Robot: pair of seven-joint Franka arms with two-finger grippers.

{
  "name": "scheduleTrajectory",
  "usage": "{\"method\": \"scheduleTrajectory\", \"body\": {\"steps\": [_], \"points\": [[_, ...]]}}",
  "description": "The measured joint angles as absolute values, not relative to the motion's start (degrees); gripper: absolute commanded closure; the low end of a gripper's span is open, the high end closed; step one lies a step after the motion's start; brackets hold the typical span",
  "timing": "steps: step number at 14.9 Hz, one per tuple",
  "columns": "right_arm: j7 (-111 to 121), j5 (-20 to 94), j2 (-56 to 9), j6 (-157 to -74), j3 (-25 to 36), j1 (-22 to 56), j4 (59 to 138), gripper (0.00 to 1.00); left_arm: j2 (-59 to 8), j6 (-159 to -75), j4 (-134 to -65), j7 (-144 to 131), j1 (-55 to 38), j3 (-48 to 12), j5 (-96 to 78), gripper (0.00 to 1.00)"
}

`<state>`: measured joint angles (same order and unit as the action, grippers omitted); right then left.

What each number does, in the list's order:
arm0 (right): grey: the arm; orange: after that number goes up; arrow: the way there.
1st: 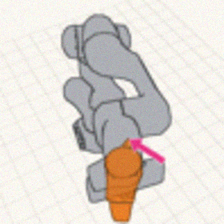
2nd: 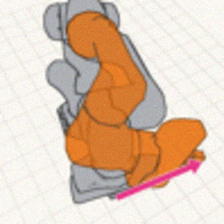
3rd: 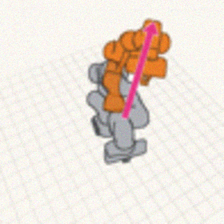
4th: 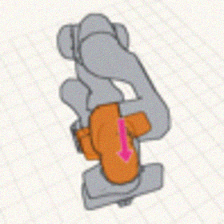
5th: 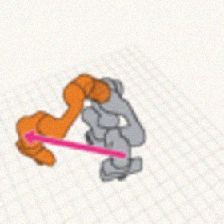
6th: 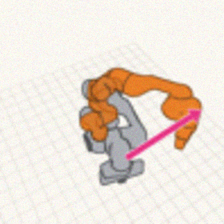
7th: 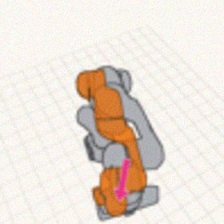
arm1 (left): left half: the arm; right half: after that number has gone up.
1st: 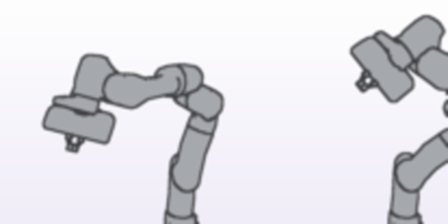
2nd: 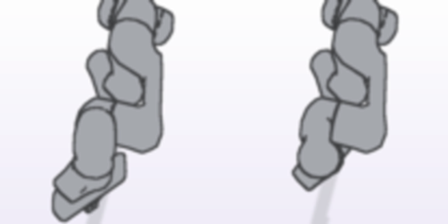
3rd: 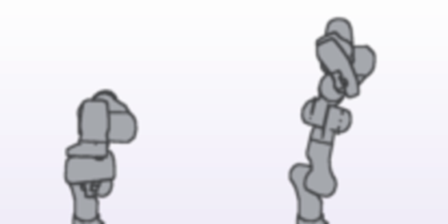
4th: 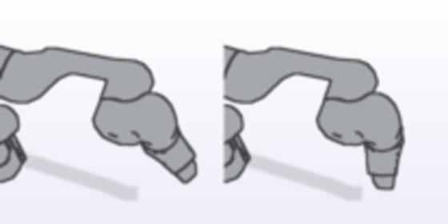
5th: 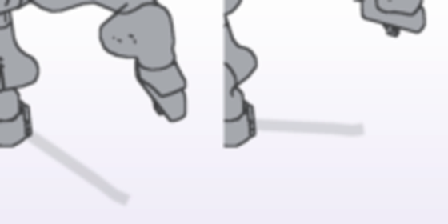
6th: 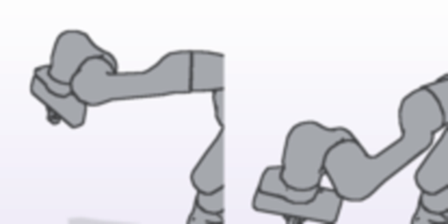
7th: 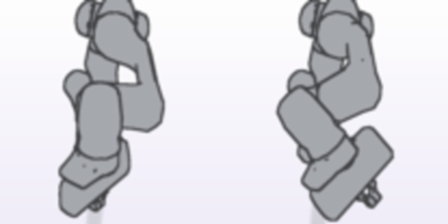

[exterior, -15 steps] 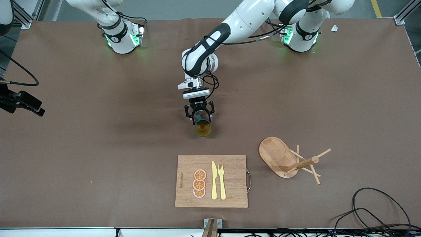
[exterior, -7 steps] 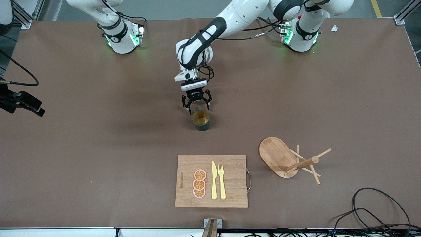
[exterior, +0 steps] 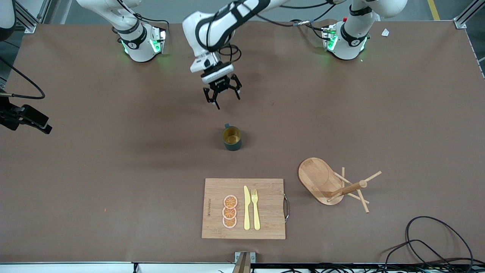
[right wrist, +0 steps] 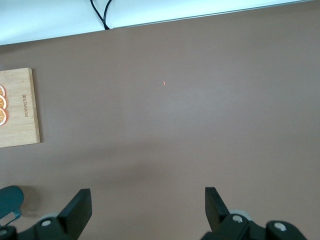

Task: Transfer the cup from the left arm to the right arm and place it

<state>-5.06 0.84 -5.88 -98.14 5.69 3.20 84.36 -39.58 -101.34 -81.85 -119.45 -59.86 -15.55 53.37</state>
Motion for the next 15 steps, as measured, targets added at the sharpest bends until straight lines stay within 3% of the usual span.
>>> {"method": "scheduleTrajectory", "body": {"steps": [5, 9, 15], "points": [[-5.06, 0.91, -6.05, -97.8, 5.39, 3.35, 84.44, 0.0, -27.29, -99.73, -81.84, -112.21, -54.1, -14.88, 43.55, 0.0], [-5.07, 1.0, -10.54, -99.83, 4.8, 5.84, 84.84, 0.0, -20.92, -99.92, -81.76, -99.22, -42.31, -14.72, 35.25, 0.0], [-12.87, 1.1, -18.32, -103.38, 4.38, 16.06, 84.93, 0.0, -14.68, -100.26, -80.66, -69.19, -22.37, -14.65, 23.42, 0.0]]}}
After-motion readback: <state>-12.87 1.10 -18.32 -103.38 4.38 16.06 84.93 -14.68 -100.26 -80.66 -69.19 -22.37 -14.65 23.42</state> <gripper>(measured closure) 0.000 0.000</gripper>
